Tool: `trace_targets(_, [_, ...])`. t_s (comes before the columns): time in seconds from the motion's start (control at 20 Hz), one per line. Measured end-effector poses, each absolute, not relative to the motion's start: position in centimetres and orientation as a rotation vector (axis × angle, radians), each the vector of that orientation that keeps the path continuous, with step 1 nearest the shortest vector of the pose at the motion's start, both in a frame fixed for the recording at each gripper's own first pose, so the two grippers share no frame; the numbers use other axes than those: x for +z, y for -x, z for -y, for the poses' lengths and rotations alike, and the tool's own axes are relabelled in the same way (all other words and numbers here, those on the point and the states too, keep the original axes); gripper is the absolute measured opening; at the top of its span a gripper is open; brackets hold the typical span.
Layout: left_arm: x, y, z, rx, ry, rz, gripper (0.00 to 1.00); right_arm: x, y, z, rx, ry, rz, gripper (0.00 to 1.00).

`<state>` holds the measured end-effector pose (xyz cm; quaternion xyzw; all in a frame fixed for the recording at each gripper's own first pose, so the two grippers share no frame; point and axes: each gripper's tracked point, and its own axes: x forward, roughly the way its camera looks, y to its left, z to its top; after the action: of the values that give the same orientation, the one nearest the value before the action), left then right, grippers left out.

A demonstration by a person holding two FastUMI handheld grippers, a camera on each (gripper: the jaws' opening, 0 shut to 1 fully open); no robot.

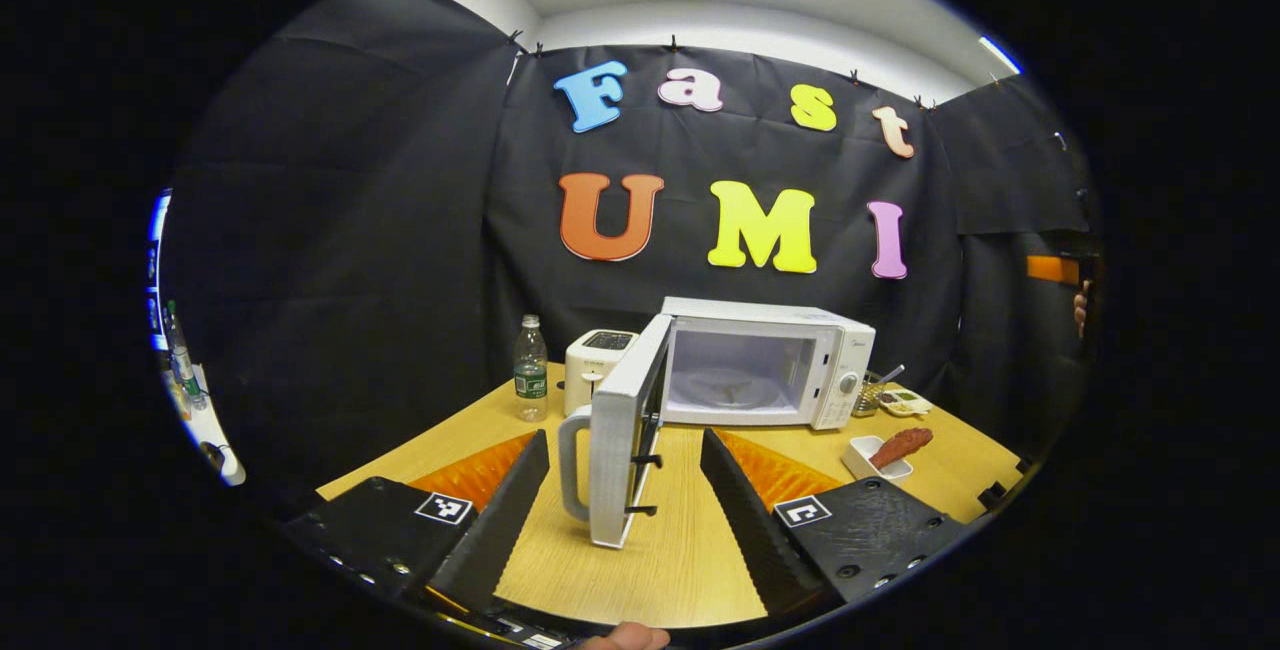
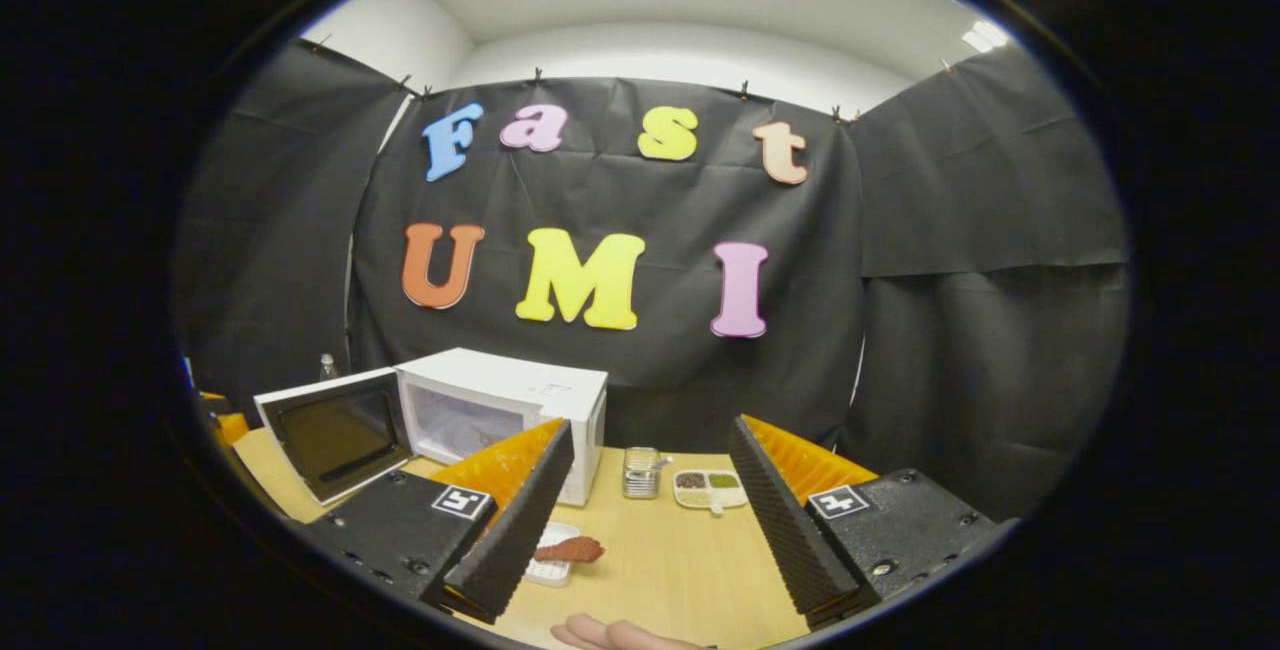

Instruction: Open the microwave oven with the left hand, put the food in, and close the microwave oven.

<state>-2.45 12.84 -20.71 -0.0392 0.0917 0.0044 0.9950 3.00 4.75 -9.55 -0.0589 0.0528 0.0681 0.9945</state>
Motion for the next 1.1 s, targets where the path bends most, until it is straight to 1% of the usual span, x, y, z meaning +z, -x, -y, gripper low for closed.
trace_targets(0.25, [-14.6,1.1,-8.8,-0.008,0.044,-0.109,0.93,-14.1,-7.4,-3.7,0.169,0.156,-0.242,0.94])
trace_targets(0.3, [-13.7,0.7,-8.0,-0.007,0.033,-0.095,0.93,-15.3,-8.4,-3.4,0.176,0.161,-0.28,1.0])
trace_targets(0.35, [-12.7,0.3,-7.5,-0.001,0.024,-0.08,0.93,-16.8,-9.3,-3.6,0.202,0.162,-0.327,0.94])
trace_targets(0.4, [-11.5,-0.2,-6.5,0.001,0.016,-0.065,0.93,-18.6,-10.0,-4.2,0.236,0.16,-0.388,0.94])
trace_targets(0.45, [-10.6,-0.6,-5.8,0.01,0.009,-0.045,0.93,-20.9,-10.6,-4.6,0.272,0.152,-0.458,1.0])
trace_targets(0.5, [-9.8,-1.4,-5.3,0.022,0.002,-0.025,0.93,-23.1,-11.2,-5.0,0.317,0.139,-0.531,1.0])
trace_targets(0.55, [-9.2,-2.0,-4.6,0.028,-0.004,-0.009,0.93,-25.0,-11.7,-5.6,0.358,0.119,-0.6,0.95])
trace_targets(0.6, [-8.6,-2.6,-3.6,0.027,-0.008,0.002,0.93,-27.0,-12.3,-5.8,0.385,0.095,-0.668,1.0])
trace_targets(0.65, [-8.2,-3.0,-2.6,0.023,-0.005,0.012,0.93,-28.9,-13.0,-6.0,0.405,0.065,-0.731,0.95])
trace_targets(0.7, [-7.8,-3.3,-1.6,0.014,0.004,0.023,0.93,-30.8,-13.4,-6.2,0.428,0.033,-0.788,0.95])
trace_targets(0.8, [-7.8,-4.4,0.6,-0.021,0.023,0.023,0.93,-34.0,-14.3,-6.6,0.462,-0.032,-0.891,0.92])
trace_targets(0.85, [-7.7,-4.8,1.2,-0.034,0.029,0.024,0.93,-35.4,-14.5,-6.8,0.477,-0.06,-0.932,0.84])
trace_targets(1.0, [-8.4,-5.5,2.6,-0.052,0.028,0.011,0.94,-38.0,-14.6,-7.6,0.533,-0.134,-1.023,0.84])
trace_targets(1.1, [-8.9,-5.9,3.2,-0.055,0.018,0.002,0.94,-39.2,-14.4,-8.7,0.587,-0.184,-1.069,0.81])
